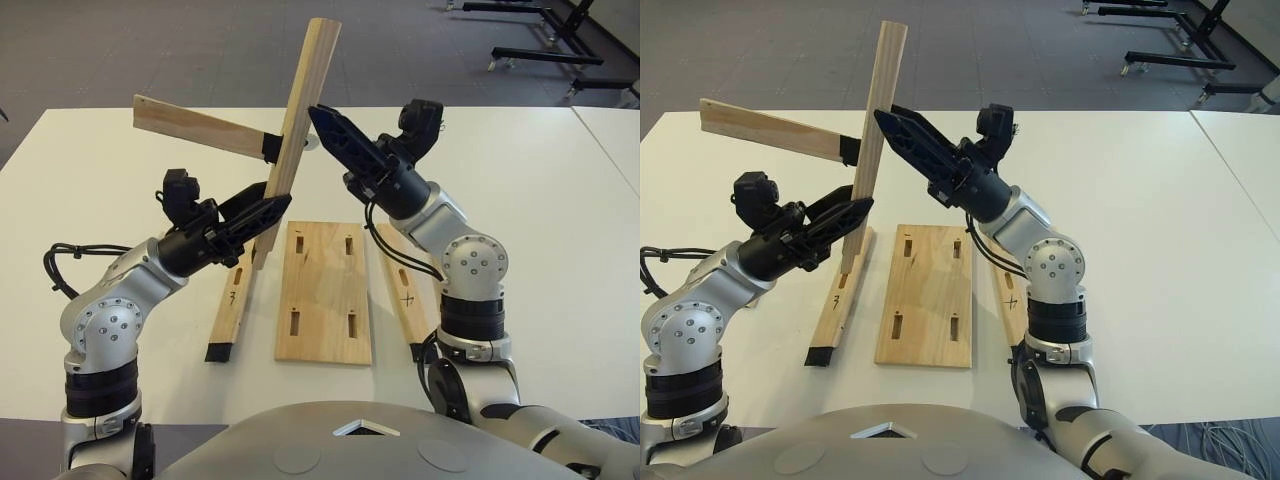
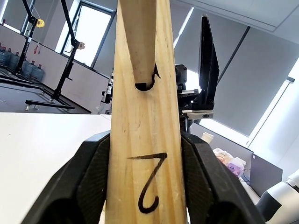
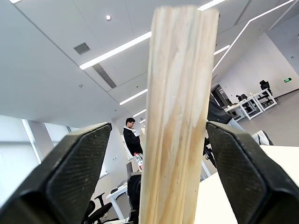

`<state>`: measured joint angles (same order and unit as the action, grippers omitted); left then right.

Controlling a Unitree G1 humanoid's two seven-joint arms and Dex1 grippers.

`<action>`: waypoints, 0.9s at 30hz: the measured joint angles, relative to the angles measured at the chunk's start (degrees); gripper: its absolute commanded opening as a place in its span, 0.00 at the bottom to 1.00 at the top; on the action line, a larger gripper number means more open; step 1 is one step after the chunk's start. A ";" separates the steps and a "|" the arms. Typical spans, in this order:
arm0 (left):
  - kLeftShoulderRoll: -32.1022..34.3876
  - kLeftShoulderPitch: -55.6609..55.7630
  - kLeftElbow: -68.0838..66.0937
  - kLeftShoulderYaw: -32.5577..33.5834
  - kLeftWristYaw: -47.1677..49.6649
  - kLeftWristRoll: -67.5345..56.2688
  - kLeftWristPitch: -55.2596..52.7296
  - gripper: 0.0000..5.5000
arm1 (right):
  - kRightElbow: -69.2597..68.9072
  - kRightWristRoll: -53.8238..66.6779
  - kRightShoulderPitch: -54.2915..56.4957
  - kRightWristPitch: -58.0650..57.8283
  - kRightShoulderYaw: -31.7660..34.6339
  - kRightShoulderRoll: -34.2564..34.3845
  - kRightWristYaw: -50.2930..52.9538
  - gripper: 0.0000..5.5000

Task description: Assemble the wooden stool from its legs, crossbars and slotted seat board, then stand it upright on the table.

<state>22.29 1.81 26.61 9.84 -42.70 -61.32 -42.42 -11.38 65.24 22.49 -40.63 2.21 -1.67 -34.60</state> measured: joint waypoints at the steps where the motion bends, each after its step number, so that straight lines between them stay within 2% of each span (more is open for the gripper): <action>1: -0.01 0.00 -0.11 -0.29 -0.32 0.13 0.11 0.37 | 0.17 -0.15 0.01 0.01 -0.37 -0.03 -0.23 0.68; 14: 0.48 -0.87 -1.71 -2.76 -4.33 1.50 1.44 0.37 | 1.78 -1.49 0.71 -0.09 -1.91 0.21 -3.50 0.68; 22: 0.58 -1.22 -1.96 -4.41 -6.02 1.88 2.30 0.37 | 1.34 -0.93 0.51 -0.57 -1.62 0.14 -4.27 0.40; 27: 0.58 -1.23 -1.74 -4.76 -6.62 2.36 2.99 0.37 | 1.05 0.11 -0.10 -0.44 -1.49 0.20 -4.69 0.38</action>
<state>22.88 0.59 24.86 5.08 -49.32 -58.96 -39.43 -10.32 65.35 22.40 -41.07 0.72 -1.46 -39.29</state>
